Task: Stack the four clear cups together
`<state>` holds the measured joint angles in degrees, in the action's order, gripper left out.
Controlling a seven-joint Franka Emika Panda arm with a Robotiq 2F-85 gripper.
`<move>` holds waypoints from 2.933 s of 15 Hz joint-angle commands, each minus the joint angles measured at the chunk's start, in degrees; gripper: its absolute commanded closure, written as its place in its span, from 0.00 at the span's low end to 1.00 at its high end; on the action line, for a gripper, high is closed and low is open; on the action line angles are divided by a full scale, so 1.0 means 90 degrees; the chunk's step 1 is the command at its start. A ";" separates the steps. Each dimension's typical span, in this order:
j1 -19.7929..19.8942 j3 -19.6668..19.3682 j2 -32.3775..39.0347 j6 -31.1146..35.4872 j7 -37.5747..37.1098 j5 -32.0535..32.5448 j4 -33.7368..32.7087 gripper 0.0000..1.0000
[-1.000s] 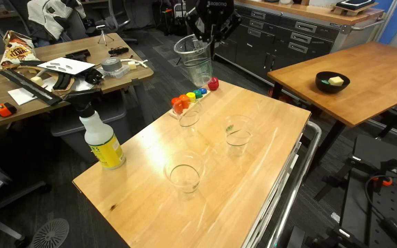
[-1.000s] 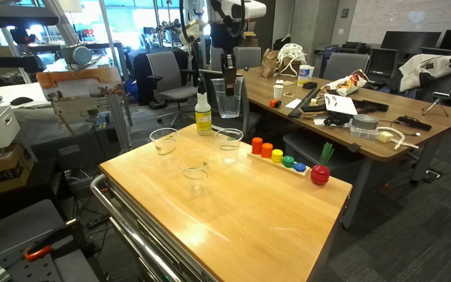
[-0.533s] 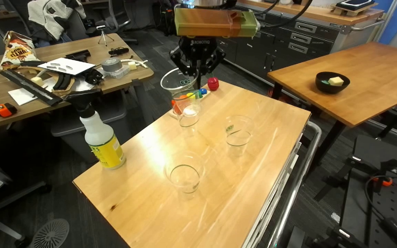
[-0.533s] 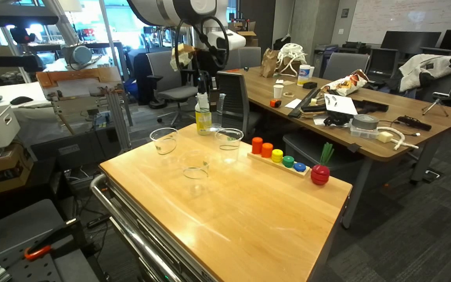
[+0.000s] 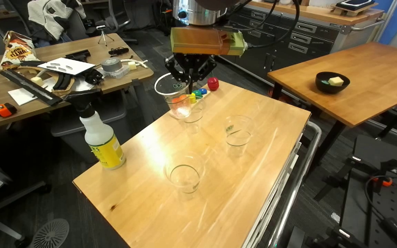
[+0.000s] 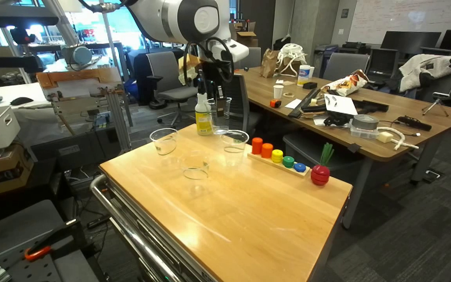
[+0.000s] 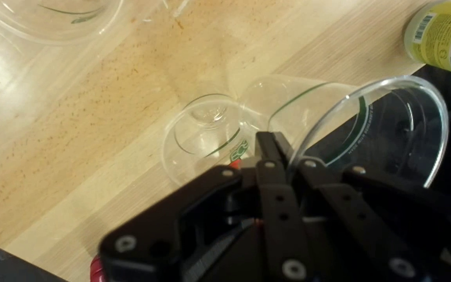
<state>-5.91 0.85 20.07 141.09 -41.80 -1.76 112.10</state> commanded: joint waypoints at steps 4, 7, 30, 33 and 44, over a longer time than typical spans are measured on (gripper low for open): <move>0.0042 -0.0085 -0.0159 0.0391 0.0342 -0.0206 0.0060 0.99; 0.0035 -0.0155 -0.0167 0.0543 0.0341 -0.0150 0.0082 0.99; 0.0023 -0.0685 0.0383 0.1121 0.0451 0.0018 0.0283 0.92; 0.0025 -0.0703 0.0511 0.1212 0.0437 -0.0109 0.0244 0.94; 0.0002 -0.0461 0.0197 0.1253 0.0723 -0.0220 0.0482 0.17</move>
<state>-5.52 -3.35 23.99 151.26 -37.07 -2.57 115.09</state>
